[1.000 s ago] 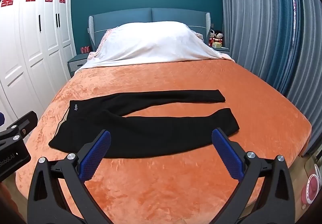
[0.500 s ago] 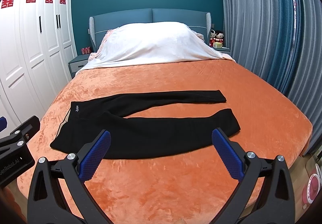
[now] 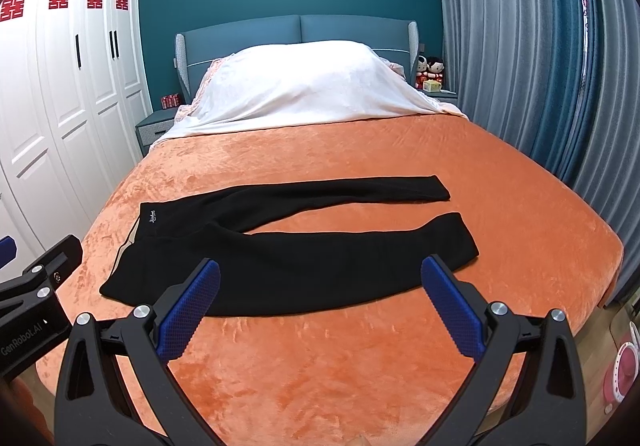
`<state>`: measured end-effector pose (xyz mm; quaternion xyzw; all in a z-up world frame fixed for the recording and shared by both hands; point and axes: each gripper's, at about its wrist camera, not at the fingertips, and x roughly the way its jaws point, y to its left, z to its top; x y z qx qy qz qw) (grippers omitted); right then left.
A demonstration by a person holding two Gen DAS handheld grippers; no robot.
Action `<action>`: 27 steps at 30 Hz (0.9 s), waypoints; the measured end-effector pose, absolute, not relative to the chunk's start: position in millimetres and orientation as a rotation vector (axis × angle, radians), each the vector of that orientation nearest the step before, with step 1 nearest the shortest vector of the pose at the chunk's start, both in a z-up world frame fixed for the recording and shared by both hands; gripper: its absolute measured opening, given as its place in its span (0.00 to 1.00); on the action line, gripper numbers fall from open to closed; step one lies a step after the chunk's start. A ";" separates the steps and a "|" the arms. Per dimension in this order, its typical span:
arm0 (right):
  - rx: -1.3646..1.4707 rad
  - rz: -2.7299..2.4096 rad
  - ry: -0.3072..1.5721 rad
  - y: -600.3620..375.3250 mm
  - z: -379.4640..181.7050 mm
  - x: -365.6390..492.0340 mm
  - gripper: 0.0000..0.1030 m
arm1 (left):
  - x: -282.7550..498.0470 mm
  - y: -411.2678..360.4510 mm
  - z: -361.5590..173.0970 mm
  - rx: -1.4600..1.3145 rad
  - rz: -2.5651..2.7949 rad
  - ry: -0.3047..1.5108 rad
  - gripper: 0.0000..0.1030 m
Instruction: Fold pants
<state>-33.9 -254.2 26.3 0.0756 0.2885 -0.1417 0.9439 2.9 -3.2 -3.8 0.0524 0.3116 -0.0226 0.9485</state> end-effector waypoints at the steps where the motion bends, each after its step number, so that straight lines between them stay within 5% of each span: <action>1: 0.153 -0.289 0.589 -254.1 26.0 -33.5 0.96 | 4.1 -3.6 -4.7 0.108 -0.043 0.637 0.95; 27: 0.147 -0.287 0.619 -257.4 11.6 -20.7 0.96 | 19.8 -3.7 -21.0 0.121 -0.057 0.664 0.95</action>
